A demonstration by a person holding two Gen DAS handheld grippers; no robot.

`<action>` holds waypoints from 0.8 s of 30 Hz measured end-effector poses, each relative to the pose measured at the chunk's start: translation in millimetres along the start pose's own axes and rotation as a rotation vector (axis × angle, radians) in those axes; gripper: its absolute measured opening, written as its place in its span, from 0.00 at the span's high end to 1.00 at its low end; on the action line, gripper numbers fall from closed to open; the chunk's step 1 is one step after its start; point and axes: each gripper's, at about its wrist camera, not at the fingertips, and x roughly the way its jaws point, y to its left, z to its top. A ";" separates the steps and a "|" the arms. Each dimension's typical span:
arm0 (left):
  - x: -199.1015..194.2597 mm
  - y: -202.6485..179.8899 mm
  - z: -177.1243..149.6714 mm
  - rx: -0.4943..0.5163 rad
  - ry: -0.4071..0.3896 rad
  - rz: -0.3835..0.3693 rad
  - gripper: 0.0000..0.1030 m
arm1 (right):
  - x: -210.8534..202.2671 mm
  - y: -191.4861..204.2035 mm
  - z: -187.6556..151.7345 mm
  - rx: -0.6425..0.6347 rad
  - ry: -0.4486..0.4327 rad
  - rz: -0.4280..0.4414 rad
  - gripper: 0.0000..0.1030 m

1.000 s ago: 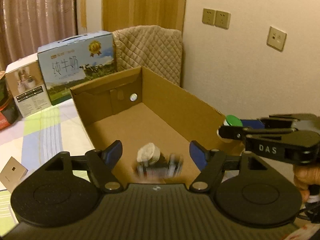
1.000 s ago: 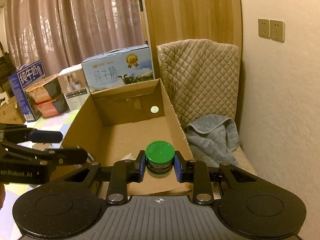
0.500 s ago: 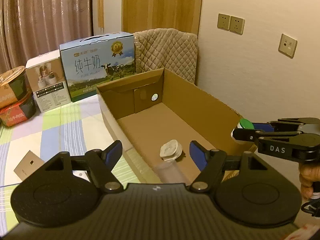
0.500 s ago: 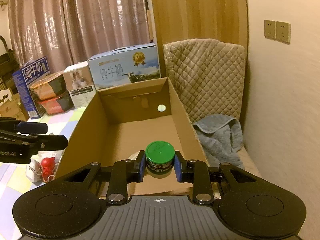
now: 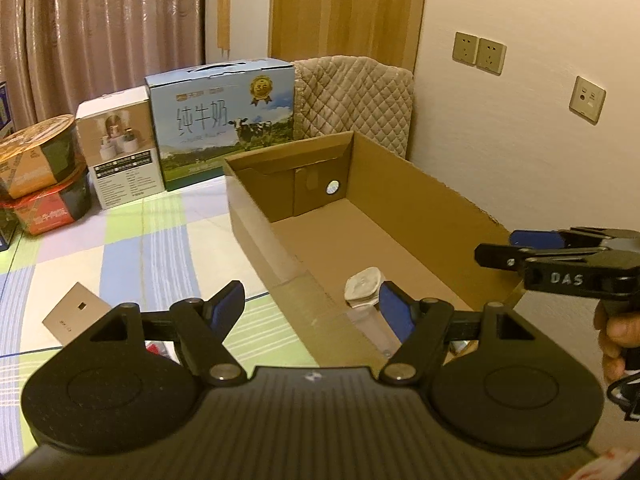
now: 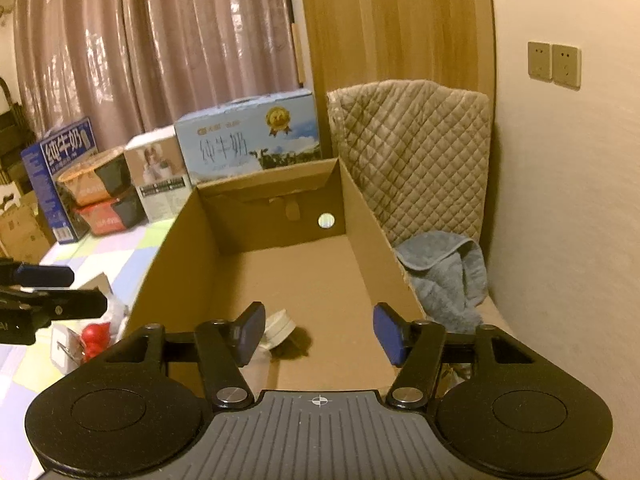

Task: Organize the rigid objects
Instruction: 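Lower the green jar into the box and open the right gripper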

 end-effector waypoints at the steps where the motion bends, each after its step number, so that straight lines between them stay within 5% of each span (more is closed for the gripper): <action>1: -2.6 1.9 -0.8 -0.001 -0.001 0.004 0.32 | -2.4 1.6 0.6 -0.002 -0.002 0.001 0.44; 17: -78.7 57.2 -26.8 -0.056 -0.015 0.125 0.26 | -43.5 78.0 1.5 -0.059 -0.029 0.103 0.41; 24: -121.2 107.3 -53.0 -0.107 -0.011 0.232 0.18 | -59.1 124.6 -13.3 -0.091 -0.039 0.183 0.30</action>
